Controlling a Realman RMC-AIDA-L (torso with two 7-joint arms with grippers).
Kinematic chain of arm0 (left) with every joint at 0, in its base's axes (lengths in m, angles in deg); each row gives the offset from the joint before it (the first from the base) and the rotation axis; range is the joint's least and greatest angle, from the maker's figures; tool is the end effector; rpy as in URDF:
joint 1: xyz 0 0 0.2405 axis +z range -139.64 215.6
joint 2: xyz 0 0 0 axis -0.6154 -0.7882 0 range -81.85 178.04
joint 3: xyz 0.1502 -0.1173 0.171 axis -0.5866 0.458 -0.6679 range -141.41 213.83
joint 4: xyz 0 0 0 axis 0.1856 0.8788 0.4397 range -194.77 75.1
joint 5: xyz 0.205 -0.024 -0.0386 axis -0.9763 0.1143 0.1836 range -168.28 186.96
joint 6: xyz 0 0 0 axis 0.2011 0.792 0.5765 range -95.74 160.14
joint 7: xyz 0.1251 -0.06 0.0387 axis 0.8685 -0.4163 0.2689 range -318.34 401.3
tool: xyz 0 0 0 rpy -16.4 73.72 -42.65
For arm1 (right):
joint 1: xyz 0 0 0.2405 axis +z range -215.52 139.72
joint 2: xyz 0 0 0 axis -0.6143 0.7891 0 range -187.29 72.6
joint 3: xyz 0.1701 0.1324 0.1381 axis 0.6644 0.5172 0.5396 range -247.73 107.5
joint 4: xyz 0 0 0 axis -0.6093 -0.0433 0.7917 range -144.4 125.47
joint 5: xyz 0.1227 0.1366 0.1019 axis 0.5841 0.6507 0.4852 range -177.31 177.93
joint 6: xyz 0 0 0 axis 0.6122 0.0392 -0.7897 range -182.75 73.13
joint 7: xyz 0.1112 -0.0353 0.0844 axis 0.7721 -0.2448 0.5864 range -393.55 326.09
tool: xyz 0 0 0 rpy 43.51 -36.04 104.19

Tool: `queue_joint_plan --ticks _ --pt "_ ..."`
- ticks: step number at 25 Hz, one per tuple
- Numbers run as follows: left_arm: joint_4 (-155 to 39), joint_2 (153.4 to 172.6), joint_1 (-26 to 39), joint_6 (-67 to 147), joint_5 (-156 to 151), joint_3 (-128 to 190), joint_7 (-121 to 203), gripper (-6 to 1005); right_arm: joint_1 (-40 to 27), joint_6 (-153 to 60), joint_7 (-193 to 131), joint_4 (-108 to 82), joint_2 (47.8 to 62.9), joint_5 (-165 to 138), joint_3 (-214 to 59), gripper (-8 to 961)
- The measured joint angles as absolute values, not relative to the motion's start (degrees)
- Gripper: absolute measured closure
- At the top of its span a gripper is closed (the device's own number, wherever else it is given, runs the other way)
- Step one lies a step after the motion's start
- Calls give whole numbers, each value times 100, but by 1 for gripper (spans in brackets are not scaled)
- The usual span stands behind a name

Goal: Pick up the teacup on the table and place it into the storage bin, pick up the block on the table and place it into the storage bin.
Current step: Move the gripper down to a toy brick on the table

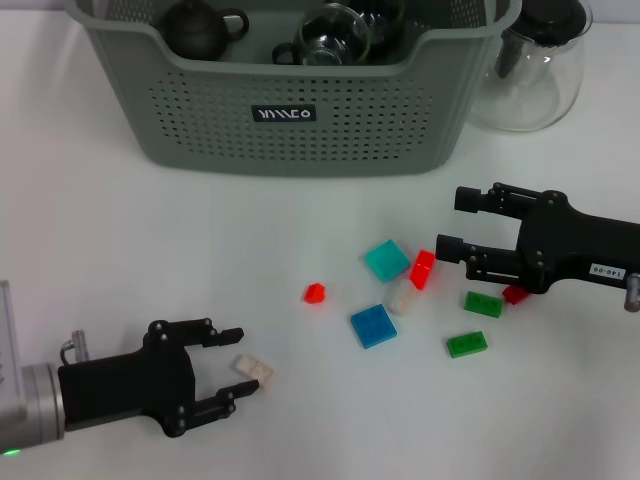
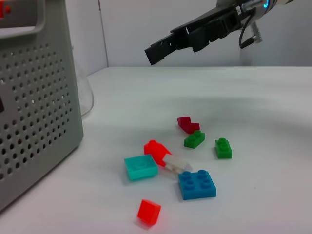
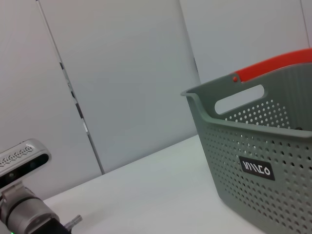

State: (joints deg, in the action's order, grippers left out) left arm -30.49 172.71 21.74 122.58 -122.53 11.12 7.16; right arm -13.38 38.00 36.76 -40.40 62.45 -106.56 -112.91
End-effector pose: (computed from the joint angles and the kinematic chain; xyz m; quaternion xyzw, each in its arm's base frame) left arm -0.3385 0.2080 -0.0587 -0.9669 -0.0652 -0.1802 0.1683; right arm 0.2756 0.2879 -0.0213 -0.9214 0.2158 0.3044 0.1088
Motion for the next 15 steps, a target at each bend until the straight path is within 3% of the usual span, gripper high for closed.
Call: queue_joint_plan --ticks 15 --pt "-3472 17282 2023 11858 -12151 1184 1176 446 -1338 3800 3727 -4040 6234 -10665 -11295 158"
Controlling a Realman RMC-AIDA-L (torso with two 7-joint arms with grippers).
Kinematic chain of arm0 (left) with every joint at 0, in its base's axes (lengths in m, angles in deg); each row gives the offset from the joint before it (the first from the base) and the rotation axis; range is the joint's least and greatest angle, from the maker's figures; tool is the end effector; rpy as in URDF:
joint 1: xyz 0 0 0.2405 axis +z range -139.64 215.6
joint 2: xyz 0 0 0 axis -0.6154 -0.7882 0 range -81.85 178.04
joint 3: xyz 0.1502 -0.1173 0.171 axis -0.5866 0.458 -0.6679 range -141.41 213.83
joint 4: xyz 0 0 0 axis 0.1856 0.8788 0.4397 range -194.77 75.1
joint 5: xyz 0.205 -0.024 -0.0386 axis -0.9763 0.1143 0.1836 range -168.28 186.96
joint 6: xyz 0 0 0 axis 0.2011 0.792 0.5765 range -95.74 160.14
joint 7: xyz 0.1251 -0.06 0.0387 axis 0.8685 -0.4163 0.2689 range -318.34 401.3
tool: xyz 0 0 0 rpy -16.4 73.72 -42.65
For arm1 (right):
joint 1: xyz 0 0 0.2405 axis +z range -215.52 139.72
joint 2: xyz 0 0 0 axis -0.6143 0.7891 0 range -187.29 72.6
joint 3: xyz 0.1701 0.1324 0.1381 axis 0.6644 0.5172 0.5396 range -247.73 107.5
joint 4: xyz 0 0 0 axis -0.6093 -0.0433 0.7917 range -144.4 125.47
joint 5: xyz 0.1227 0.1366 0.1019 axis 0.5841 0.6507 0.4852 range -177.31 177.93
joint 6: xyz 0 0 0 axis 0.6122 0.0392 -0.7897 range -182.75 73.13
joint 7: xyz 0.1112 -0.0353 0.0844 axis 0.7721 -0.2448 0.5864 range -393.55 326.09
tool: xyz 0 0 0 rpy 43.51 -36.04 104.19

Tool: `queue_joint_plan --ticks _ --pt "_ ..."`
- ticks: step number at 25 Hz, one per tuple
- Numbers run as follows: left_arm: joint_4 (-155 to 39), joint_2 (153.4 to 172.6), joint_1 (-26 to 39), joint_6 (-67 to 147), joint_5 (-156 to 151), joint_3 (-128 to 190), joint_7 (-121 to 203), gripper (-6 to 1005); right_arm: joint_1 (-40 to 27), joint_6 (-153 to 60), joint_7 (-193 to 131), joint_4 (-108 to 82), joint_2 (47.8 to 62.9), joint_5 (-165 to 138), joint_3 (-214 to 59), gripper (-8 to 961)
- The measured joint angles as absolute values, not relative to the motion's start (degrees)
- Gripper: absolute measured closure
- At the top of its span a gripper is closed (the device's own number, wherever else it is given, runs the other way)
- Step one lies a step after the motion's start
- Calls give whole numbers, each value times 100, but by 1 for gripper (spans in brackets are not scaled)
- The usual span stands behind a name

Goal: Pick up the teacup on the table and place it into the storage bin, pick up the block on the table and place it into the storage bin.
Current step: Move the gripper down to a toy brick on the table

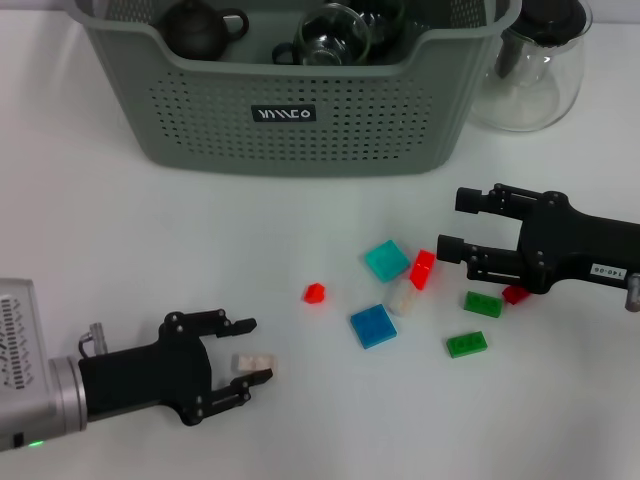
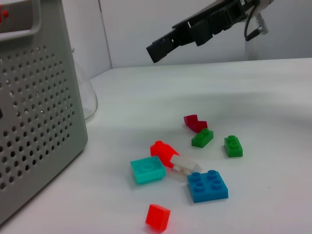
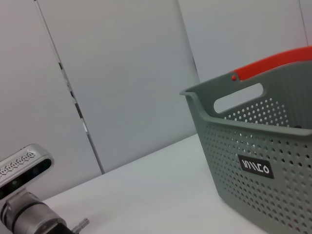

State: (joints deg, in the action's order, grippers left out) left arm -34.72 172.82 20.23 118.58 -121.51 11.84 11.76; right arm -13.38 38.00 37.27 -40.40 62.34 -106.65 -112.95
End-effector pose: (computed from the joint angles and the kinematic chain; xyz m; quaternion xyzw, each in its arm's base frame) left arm -0.3353 0.2148 -0.0720 -0.9655 -0.0468 -0.1772 0.1849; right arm 0.2762 0.2879 -0.0208 -0.9210 0.2197 0.3034 0.1073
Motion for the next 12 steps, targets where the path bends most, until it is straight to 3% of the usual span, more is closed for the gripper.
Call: queue_joint_plan --ticks 8,12 --pt "-3488 17272 2027 11863 -12200 1180 1177 452 -1338 3800 3729 -4040 6236 -10666 -11297 158" --pt "-3488 17272 2036 11857 -12197 1178 1170 617 -1338 3800 3729 -4040 6237 -10666 -11297 158"
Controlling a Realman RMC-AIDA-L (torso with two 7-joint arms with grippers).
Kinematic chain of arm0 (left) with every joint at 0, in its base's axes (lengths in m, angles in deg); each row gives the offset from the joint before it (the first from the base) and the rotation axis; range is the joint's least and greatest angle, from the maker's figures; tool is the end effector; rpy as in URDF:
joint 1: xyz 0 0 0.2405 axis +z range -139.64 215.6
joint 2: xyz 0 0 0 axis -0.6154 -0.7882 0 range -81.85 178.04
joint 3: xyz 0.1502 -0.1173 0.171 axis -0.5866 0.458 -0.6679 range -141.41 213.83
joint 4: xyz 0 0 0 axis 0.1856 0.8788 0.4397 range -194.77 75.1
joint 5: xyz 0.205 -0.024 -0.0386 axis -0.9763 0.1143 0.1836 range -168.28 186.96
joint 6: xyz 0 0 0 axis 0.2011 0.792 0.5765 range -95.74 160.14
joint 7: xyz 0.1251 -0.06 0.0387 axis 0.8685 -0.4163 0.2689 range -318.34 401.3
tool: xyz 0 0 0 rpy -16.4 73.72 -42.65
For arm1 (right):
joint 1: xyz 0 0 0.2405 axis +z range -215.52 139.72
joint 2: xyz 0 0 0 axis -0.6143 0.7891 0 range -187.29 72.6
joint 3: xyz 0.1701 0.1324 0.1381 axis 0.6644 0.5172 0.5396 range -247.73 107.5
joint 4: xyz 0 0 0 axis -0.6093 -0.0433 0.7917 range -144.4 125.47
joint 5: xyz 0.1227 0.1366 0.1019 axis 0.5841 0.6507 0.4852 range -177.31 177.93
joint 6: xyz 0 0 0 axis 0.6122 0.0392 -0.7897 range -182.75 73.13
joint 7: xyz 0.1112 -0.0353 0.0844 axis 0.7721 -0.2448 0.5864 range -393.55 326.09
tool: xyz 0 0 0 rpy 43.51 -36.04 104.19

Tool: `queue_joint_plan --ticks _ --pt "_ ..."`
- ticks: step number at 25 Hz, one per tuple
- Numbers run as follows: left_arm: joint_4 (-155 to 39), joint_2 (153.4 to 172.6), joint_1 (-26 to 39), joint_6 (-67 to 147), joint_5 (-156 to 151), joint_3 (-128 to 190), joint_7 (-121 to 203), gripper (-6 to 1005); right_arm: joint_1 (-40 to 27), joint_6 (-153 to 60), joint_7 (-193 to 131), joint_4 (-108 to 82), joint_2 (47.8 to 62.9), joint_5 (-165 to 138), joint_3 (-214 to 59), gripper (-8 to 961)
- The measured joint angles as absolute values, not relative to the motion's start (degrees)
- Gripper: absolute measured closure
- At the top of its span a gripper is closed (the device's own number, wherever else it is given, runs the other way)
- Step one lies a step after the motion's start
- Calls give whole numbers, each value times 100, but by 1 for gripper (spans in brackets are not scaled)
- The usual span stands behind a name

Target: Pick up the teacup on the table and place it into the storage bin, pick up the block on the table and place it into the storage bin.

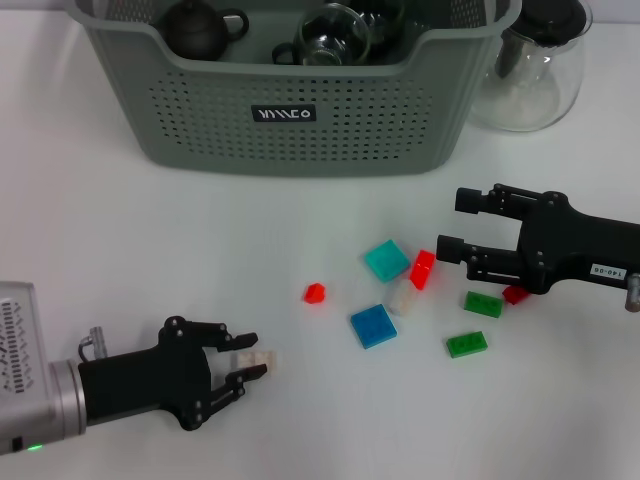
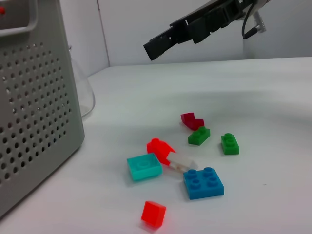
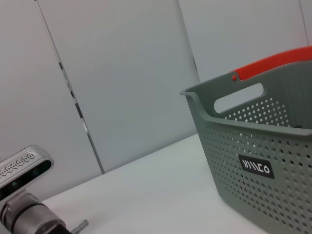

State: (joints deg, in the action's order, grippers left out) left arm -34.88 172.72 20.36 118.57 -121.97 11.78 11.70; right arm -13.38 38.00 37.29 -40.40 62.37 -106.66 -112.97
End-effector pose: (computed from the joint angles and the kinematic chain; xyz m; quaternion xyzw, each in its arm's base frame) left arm -0.3364 0.2128 -0.0725 -0.9666 -0.0483 -0.1753 0.1808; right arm 0.2760 0.2878 -0.0211 -0.9209 0.2198 0.3035 0.1069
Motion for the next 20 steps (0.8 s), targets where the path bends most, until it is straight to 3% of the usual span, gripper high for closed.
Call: queue_joint_plan --ticks 7,20 --pt "-3488 17277 2026 11833 -12201 1167 1146 723 -1346 3798 3728 -4037 6231 -10665 -11301 159" --pt "-2802 17248 1998 12484 -12145 1236 -748 797 -1346 3800 3729 -3979 6210 -10665 -11294 159"
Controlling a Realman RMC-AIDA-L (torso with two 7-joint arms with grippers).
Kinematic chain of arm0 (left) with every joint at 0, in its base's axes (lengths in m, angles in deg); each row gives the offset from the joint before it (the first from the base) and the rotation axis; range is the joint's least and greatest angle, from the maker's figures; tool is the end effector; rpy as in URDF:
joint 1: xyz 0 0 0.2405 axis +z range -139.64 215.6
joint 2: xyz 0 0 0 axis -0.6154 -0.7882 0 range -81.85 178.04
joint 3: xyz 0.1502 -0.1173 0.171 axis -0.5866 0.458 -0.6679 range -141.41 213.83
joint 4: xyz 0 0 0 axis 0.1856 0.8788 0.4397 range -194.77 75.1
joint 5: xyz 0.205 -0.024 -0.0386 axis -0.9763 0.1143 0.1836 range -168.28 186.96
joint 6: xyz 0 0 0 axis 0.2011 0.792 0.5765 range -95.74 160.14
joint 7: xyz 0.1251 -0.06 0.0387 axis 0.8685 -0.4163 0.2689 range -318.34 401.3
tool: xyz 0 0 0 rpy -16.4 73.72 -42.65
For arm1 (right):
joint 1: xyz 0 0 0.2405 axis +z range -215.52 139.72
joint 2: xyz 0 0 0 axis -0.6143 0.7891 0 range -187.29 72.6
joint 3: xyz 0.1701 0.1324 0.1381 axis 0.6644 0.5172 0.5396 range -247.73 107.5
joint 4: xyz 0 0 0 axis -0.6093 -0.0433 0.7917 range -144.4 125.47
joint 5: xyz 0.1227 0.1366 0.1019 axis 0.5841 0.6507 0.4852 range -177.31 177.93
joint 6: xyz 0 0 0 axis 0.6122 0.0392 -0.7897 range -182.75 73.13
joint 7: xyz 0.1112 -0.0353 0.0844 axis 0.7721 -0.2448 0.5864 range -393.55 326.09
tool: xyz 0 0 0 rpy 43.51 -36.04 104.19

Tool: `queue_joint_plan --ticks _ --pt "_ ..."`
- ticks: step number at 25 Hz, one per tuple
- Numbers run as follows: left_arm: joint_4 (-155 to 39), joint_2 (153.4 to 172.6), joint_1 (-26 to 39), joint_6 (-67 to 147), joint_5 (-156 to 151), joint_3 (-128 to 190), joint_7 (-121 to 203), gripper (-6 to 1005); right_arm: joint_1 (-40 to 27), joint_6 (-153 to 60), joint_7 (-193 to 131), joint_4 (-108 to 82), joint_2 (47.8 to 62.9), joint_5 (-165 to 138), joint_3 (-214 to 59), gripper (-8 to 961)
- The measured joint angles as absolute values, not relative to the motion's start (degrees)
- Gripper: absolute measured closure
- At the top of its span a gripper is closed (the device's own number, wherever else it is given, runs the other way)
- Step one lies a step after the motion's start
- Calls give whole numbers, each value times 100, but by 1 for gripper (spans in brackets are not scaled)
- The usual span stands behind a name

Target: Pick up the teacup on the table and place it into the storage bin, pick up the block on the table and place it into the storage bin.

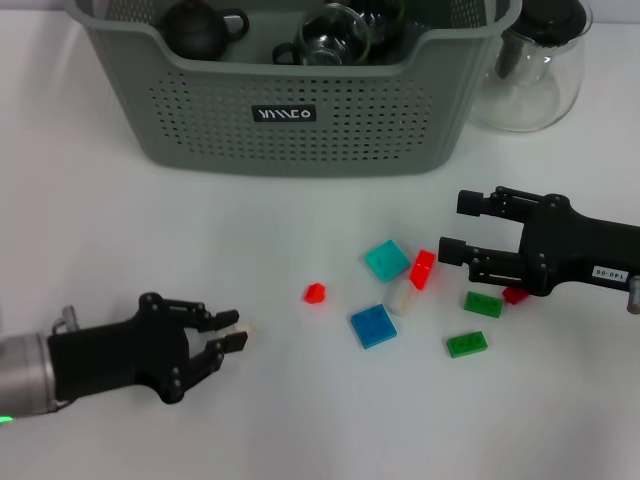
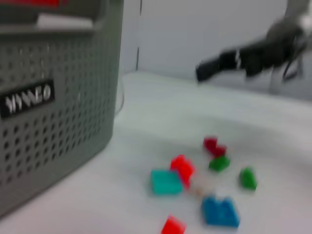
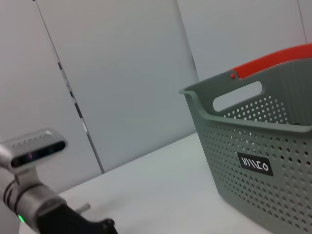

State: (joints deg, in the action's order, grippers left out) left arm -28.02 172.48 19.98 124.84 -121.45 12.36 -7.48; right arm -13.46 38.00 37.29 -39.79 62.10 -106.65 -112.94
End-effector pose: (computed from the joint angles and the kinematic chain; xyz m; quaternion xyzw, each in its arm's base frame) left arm -0.3310 0.2240 -0.0453 -0.9513 -0.1605 -0.2109 0.1574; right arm 0.2780 0.2867 -0.0209 -0.9200 0.2242 0.3034 0.1061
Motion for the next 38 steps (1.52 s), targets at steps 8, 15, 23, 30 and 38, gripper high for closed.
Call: queue_joint_plan --ticks 8,15,23,30,38 --pt "-1913 17025 1399 14705 -11566 2232 -2922 801 -1322 3800 3729 -3982 6210 -10665 -11291 158" --pt "-1180 16753 507 14747 -10418 2238 -4927 785 -1301 3795 3729 -3979 6210 -10665 -11329 158" --pt "-394 16290 -791 13288 -10215 1311 -6578 766 -1302 3805 3729 -3980 6210 -10665 -11339 159" --pt "-253 16271 -1275 10820 -11053 -1296 -7689 749 -1290 3792 3728 -3998 6228 -10665 -11343 158" --pt "-860 16752 -1780 9150 -12571 -2299 -8468 730 -1272 3791 3728 -3989 6245 -10665 -11331 159"
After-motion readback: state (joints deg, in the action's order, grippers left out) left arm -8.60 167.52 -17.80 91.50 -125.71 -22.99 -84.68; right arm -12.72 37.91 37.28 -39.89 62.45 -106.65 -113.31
